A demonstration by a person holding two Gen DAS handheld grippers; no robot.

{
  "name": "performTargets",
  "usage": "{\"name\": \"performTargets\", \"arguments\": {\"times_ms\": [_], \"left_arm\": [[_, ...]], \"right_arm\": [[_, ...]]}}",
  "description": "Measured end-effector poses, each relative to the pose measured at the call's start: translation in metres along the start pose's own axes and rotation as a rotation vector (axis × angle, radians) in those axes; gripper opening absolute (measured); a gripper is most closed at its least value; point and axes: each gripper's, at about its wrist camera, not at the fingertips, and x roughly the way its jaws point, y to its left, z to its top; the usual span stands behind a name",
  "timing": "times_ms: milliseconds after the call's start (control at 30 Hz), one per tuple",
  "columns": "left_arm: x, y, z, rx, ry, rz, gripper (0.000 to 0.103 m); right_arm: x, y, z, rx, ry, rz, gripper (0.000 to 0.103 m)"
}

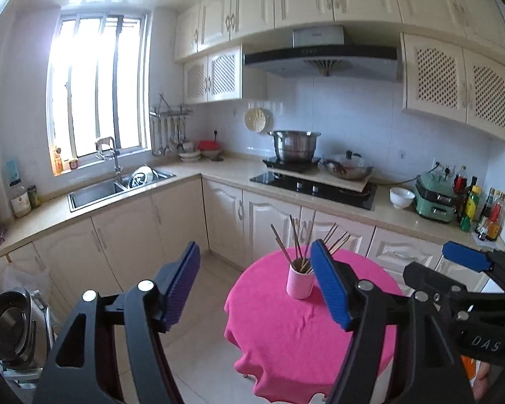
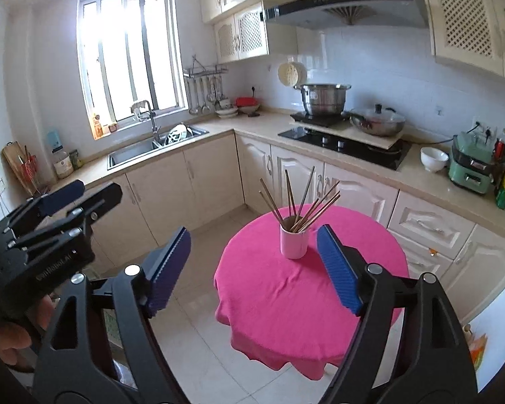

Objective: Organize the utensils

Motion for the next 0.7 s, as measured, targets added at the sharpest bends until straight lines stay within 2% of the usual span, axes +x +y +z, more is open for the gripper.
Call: {"name": "performTargets", "arguments": {"times_ms": [267,700], "left_arm": [[-0.036,-0.009,0.003,0.029,-0.019,0.013,0.069],[-0.058,-0.030,0.004,0.022,-0.039,0.016,0.070]], "right_arm": [[-0.042,0.008,-0.004,-0.001,-0.042,0.000,0.081],[-0.061,0.001,-0.008,-0.013,-0.050,0.030,0.082]]}}
